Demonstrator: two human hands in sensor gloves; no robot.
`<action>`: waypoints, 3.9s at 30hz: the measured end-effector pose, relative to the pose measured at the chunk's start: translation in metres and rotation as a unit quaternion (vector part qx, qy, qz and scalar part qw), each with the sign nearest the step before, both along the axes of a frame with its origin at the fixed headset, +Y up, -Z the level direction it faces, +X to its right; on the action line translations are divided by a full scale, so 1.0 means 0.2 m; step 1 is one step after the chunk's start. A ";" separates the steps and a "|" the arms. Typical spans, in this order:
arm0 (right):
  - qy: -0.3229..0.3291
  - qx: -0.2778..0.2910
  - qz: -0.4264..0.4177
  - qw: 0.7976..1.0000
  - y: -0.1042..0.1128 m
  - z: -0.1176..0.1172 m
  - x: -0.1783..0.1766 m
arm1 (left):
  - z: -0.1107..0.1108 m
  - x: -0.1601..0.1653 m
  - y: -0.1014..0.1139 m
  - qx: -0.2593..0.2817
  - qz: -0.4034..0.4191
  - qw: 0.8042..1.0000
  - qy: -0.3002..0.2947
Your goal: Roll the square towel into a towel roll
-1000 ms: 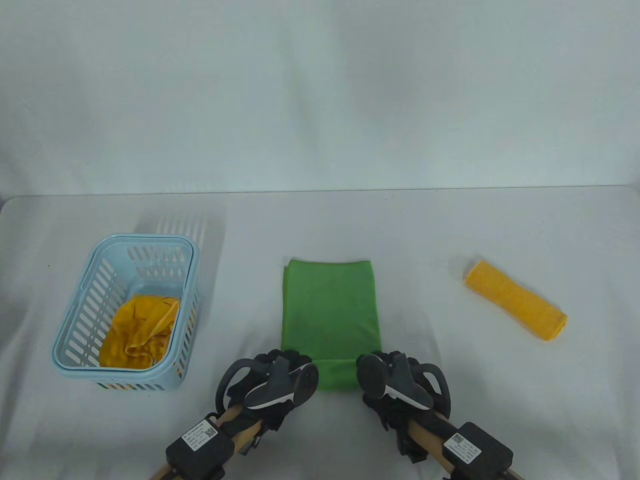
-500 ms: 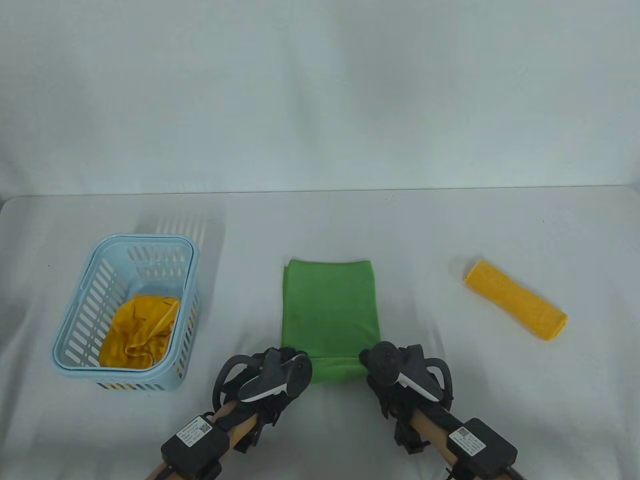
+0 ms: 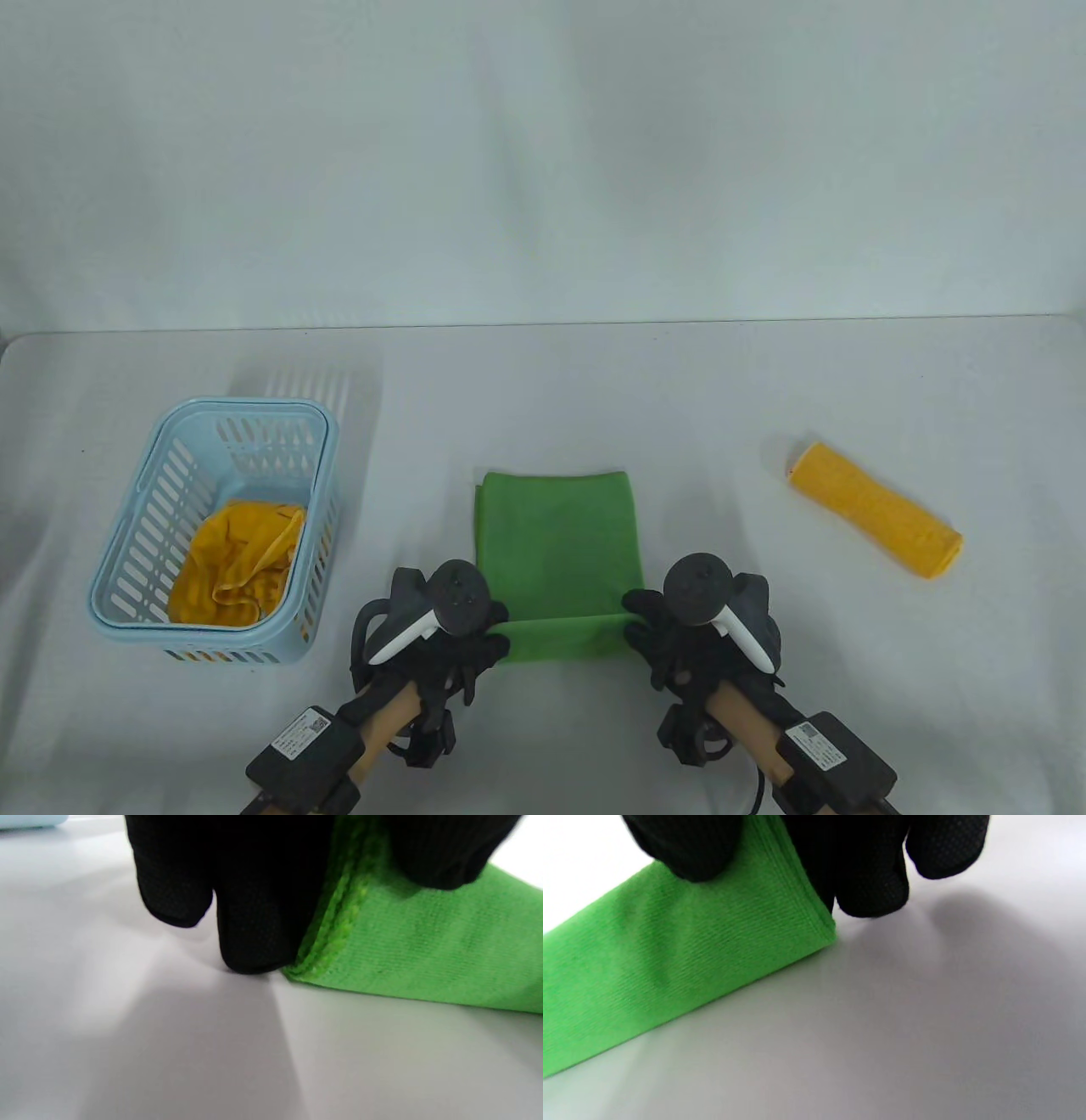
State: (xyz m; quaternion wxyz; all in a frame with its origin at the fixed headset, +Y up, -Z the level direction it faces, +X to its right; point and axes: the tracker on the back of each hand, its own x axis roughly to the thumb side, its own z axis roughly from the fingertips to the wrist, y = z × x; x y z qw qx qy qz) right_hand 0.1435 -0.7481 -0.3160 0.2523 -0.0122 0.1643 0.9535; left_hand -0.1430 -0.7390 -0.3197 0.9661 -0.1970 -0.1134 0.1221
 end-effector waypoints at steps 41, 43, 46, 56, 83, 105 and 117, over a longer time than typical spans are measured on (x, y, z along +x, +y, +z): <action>0.072 0.093 0.039 0.992 0.15 0.07 -0.08 | 0.10 0.07 0.16 0.164 -0.103 0.980 -0.054; 0.099 0.092 0.072 0.988 0.13 0.09 -0.11 | 0.11 0.09 0.14 0.158 -0.113 0.978 -0.069; 0.130 0.084 0.139 0.978 0.09 0.10 -0.15 | 0.12 0.13 0.07 0.139 -0.138 0.977 -0.088; 0.141 0.065 0.219 0.963 -0.05 0.06 -0.16 | 0.09 0.17 -0.07 0.127 -0.210 0.964 -0.103; 0.014 -0.034 -0.027 0.999 0.00 -0.02 0.02 | -0.01 -0.02 0.01 -0.016 -0.020 1.000 0.016; -0.060 0.013 0.003 0.998 0.00 -0.05 0.08 | -0.03 -0.08 0.02 0.035 -0.075 0.994 0.067; -0.015 0.078 0.012 0.997 0.12 0.02 0.02 | 0.07 0.02 0.16 0.128 -0.098 0.987 0.002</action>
